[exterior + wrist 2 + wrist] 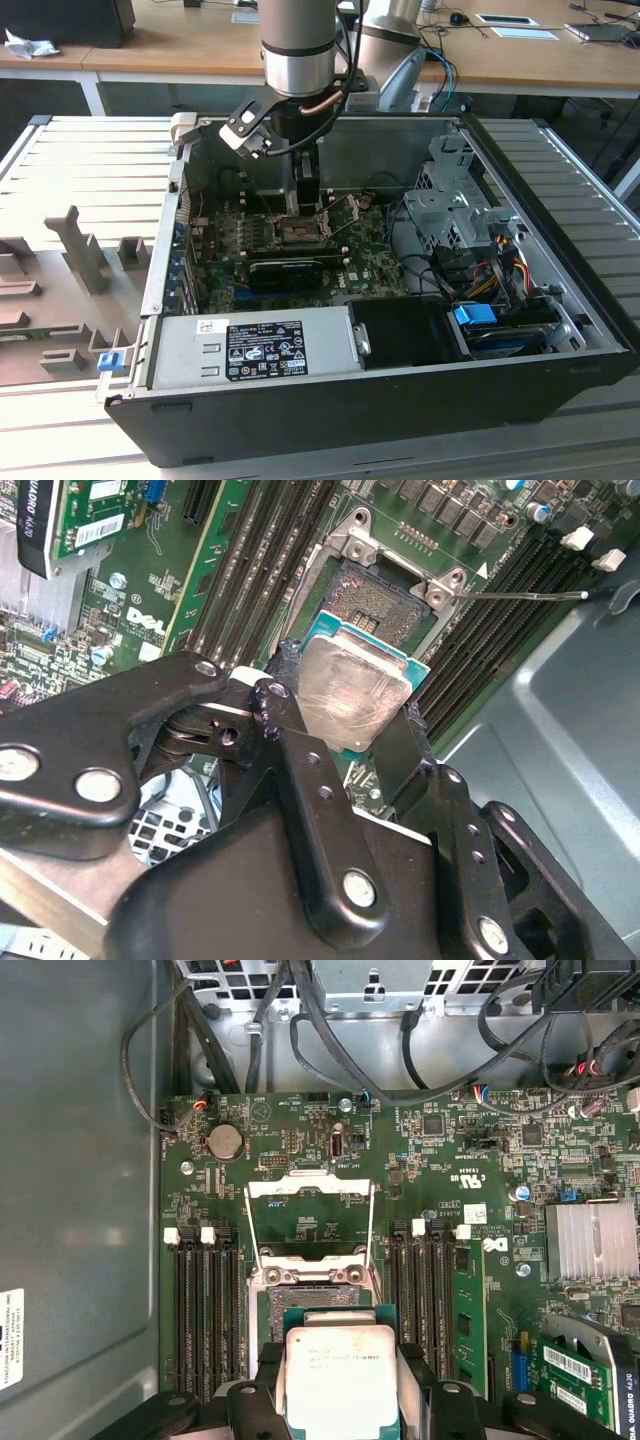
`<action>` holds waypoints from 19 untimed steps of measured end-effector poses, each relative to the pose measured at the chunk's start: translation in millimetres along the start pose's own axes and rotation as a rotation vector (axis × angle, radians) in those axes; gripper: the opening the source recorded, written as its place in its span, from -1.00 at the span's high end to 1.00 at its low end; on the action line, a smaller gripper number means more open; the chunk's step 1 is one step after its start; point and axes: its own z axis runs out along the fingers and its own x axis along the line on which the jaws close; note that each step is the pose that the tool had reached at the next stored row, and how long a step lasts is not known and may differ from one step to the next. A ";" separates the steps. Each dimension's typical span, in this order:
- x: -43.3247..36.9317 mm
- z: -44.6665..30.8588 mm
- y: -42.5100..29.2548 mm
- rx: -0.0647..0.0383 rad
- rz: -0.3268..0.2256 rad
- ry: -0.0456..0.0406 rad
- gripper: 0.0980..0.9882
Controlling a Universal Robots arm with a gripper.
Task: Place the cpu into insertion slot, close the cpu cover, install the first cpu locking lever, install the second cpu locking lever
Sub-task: 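Place the cpu into insertion slot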
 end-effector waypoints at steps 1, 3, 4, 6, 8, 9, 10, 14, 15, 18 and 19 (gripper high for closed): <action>0.0 0.2 0.0 0.000 0.000 0.0000 0.02; 0.0 0.5 0.0 0.000 0.000 0.0000 0.02; 0.0 0.7 -0.1 0.000 0.000 0.0000 0.02; 0.0 0.9 -0.1 0.000 0.000 0.0000 0.02; 0.0 1.3 -0.1 0.000 0.000 0.0000 0.02; 0.0 1.4 -0.1 0.000 0.000 0.0001 0.02; 0.0 1.6 -0.1 0.000 0.000 0.0000 0.02; 1.1 5.7 -0.7 0.000 0.000 0.0003 0.02; 1.7 8.4 -0.8 0.000 0.000 0.0000 0.02; 1.8 11.5 -1.1 0.000 0.000 0.0000 0.02; 1.7 11.8 -1.2 0.000 0.000 -0.0001 0.02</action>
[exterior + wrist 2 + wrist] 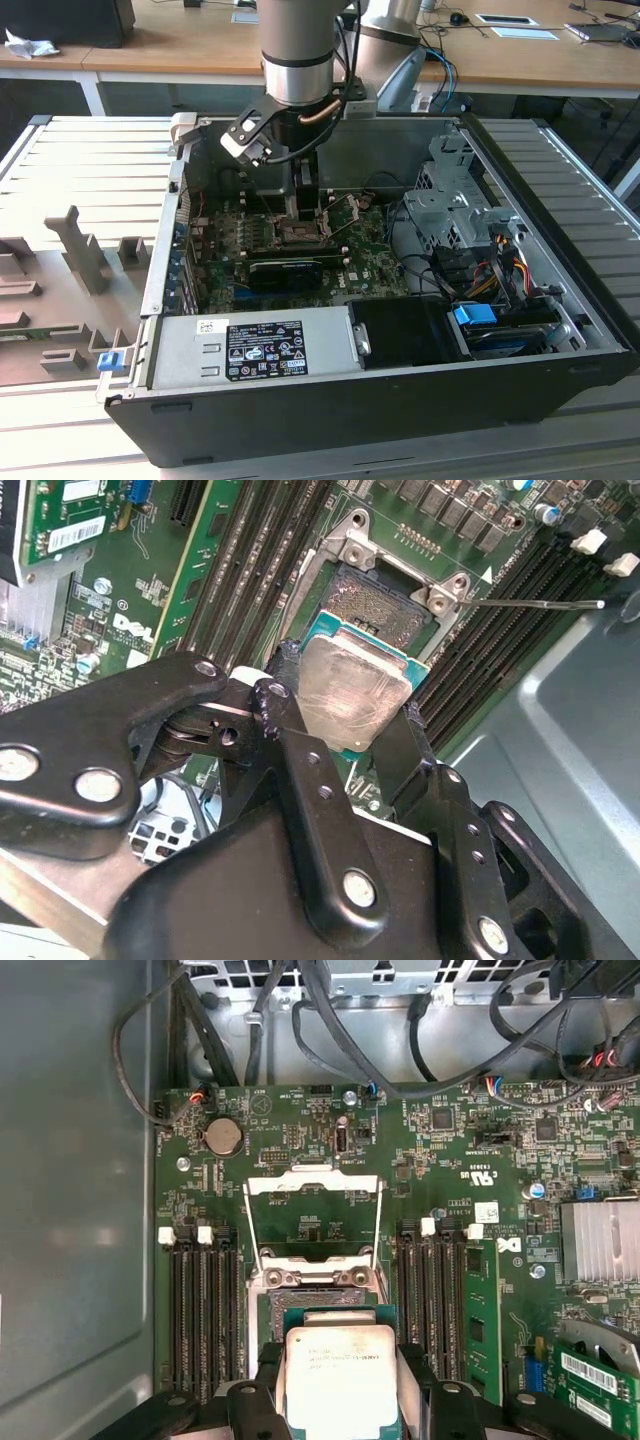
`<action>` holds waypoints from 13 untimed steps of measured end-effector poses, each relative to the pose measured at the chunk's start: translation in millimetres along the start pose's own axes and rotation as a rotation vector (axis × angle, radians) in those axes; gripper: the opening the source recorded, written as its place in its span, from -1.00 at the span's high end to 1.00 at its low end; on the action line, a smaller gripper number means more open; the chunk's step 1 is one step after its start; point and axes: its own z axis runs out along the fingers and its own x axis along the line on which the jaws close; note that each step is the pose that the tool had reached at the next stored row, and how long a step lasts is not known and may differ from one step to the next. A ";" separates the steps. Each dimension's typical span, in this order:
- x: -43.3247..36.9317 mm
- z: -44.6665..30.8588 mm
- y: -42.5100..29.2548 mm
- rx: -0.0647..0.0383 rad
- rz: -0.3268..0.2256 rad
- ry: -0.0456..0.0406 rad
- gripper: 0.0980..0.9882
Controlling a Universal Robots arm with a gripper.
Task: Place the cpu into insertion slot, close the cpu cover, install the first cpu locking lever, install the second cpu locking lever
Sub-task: 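Place the cpu into insertion slot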
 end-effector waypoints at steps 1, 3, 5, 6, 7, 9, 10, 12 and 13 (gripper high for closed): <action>0.0 0.6 0.0 0.000 0.000 0.0001 0.02; 0.0 1.6 -0.1 0.000 0.000 0.0002 0.02; 0.0 2.5 -0.2 0.000 0.000 0.0002 0.02; 0.0 3.2 -0.2 0.000 0.000 0.0002 0.02; 0.3 3.9 -0.4 0.000 0.000 0.0000 0.02; 2.1 7.0 -0.7 0.000 0.000 0.0002 0.02; 2.8 9.3 -1.0 0.000 0.000 0.0002 0.02; 3.2 12.9 -1.2 0.000 0.000 0.0002 0.02; 3.4 16.0 -1.7 0.000 0.000 0.0002 0.02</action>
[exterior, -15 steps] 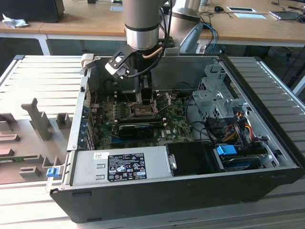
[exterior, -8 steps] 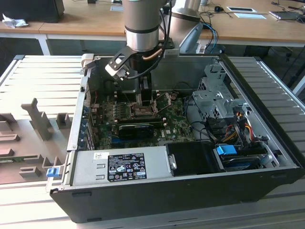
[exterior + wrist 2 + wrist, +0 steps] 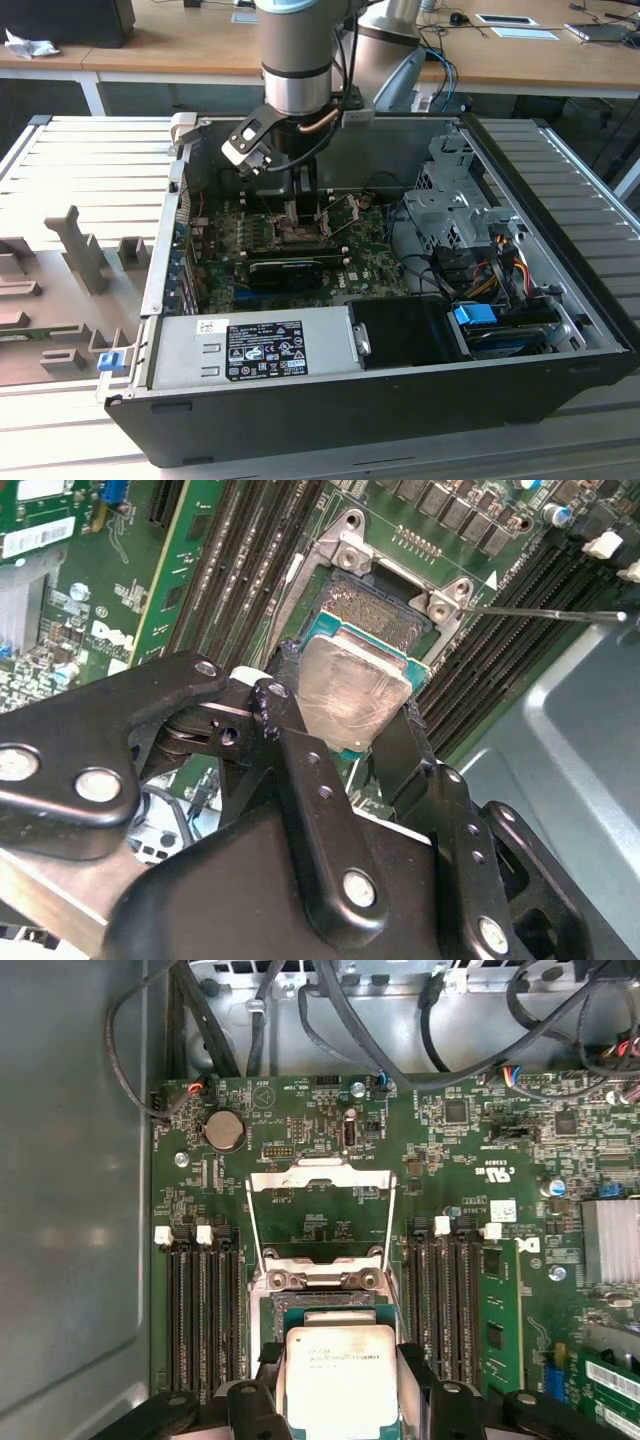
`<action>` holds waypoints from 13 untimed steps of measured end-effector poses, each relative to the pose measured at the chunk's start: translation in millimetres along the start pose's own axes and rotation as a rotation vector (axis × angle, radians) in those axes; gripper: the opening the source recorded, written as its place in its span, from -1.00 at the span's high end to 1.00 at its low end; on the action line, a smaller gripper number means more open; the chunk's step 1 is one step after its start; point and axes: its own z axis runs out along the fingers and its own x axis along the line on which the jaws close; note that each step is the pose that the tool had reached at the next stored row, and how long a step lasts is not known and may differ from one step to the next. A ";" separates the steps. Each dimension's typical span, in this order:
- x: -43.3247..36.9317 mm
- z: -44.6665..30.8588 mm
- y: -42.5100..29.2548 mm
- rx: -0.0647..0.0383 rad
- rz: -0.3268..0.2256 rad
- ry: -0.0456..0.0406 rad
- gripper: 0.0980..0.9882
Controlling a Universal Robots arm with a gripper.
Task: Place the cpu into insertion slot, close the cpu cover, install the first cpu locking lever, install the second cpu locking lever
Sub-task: 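Place the cpu into insertion slot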
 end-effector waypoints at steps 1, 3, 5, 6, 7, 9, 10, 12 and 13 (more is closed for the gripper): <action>0.2 3.6 -0.5 0.000 0.000 0.0001 0.02; 0.4 9.5 -2.8 0.000 -0.003 0.0003 0.02; 0.5 12.9 -5.1 0.000 -0.004 0.0003 0.02; 0.7 16.1 -5.5 0.000 -0.004 0.0000 0.02; 0.9 18.3 -5.6 0.002 -0.004 -0.0009 0.02; 1.7 20.5 -5.9 0.002 -0.004 -0.0164 0.02; 2.1 21.6 -6.0 0.002 -0.005 -0.0278 0.02; 4.2 25.4 -6.0 0.003 -0.005 -0.0365 0.02; 5.5 26.5 -5.8 0.003 -0.005 -0.0364 0.02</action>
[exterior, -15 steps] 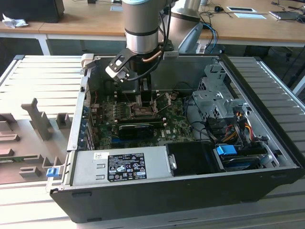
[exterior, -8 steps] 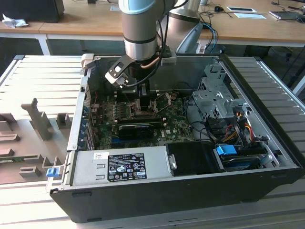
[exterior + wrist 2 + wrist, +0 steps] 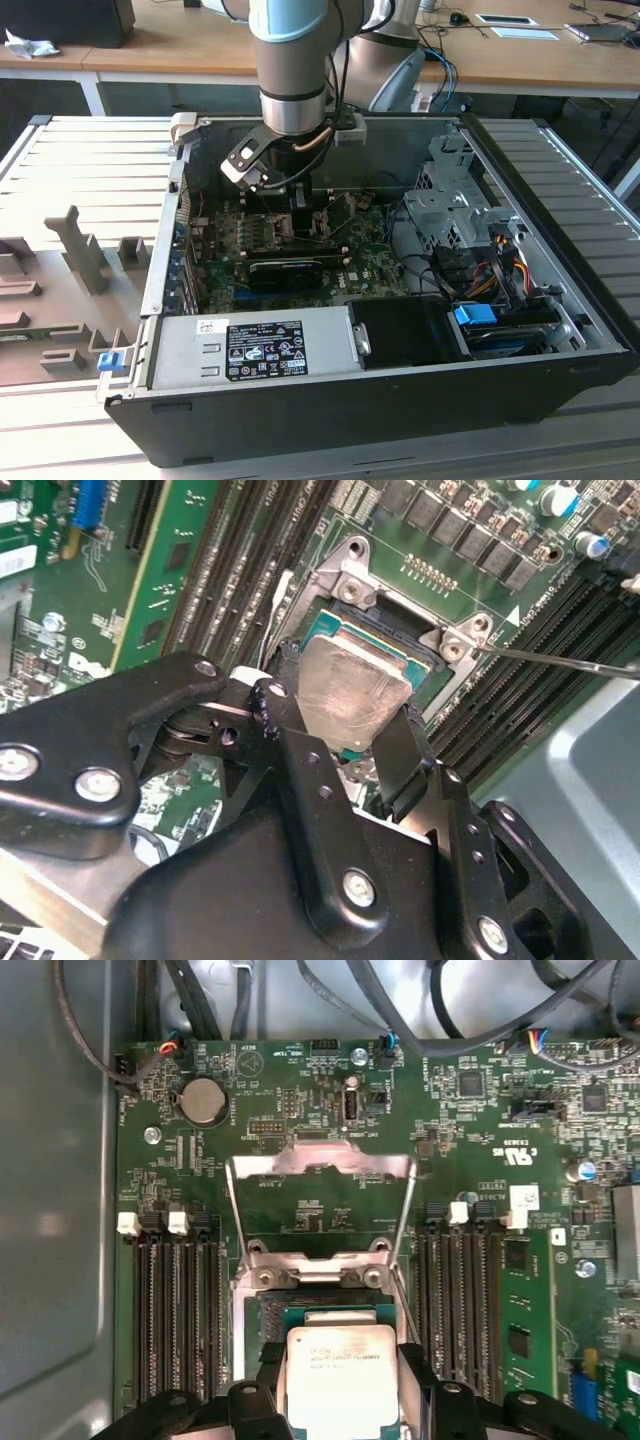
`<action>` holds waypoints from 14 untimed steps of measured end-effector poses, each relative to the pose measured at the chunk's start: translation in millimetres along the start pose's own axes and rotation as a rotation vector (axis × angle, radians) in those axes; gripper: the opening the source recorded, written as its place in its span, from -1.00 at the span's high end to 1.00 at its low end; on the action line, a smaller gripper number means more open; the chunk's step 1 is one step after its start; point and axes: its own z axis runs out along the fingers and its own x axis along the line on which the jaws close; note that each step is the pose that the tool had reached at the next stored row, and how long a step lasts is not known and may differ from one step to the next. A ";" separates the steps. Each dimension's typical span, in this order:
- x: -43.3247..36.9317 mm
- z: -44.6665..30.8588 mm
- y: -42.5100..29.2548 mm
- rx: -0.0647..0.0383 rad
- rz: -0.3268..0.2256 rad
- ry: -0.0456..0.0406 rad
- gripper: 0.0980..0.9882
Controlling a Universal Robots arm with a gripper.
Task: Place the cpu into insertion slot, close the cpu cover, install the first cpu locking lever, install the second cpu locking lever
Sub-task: 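Place the cpu into insertion slot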
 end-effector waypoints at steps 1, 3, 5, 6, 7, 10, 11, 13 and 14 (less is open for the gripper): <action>0.7 0.6 0.1 0.000 0.000 0.0000 0.02; 2.4 2.2 0.1 0.000 0.000 0.0002 0.02; 4.8 4.3 -0.1 0.000 0.001 -0.0001 0.02; 6.1 5.0 -0.1 0.000 0.002 -0.0001 0.02; 6.8 5.6 -0.2 0.000 0.002 -0.0001 0.02; 7.2 8.4 -0.4 0.000 0.003 -0.0003 0.02; 7.2 8.3 -0.5 0.000 0.003 -0.0003 0.02; 7.2 8.4 -0.5 0.000 0.003 -0.0003 0.02; 7.3 9.0 -0.4 0.000 0.003 0.0001 0.02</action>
